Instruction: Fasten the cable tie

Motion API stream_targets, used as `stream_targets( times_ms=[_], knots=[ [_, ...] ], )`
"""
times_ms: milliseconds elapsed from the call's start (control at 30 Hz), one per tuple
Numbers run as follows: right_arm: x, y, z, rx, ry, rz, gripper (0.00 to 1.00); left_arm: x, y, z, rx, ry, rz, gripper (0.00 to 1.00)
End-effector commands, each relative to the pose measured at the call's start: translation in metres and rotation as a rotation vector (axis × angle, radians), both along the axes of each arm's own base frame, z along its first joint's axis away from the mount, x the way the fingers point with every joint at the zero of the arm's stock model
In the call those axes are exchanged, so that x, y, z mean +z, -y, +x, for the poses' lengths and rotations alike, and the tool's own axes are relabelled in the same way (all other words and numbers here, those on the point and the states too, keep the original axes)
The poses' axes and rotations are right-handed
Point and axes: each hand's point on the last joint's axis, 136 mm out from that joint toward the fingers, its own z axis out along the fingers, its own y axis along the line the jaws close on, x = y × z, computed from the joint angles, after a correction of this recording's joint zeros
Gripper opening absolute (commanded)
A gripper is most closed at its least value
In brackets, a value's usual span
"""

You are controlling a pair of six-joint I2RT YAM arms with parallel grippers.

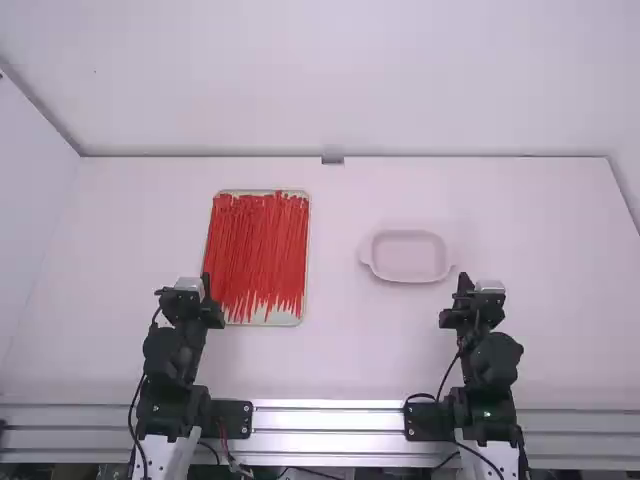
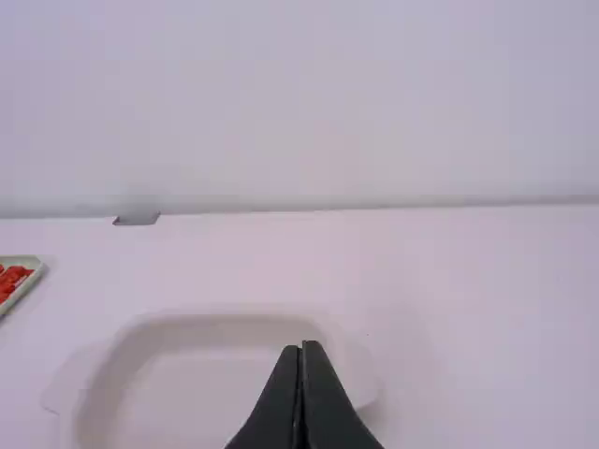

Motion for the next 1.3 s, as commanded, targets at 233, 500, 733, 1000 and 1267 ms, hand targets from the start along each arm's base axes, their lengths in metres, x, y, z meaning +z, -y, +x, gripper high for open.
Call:
stream_targets(
  times_ms=[233,500,733,1000,1267],
  knots=[
    [0.005,-0.001,0.001,0.006,0.001,0.000,0.03,0.004,0.002,0.000,-0.009,-0.005,0.005,0.03],
    [0.017,-0.006,0.003,0.032,-0.052,0.003,0.11,0.014,0.005,0.001,-0.026,-0.061,0.005,0.10],
    [0.021,-0.010,0.011,0.042,-0.143,0.011,0.20,0.016,0.011,0.006,-0.054,-0.144,-0.004,0.20],
    [0.014,-0.023,0.023,0.078,-0.262,0.012,0.34,0.013,0.020,0.013,-0.092,-0.258,-0.019,0.34],
    [0.004,-0.044,0.034,0.130,-0.395,0.042,0.50,0.013,0.034,0.020,-0.158,-0.349,-0.036,0.50]
  ],
)
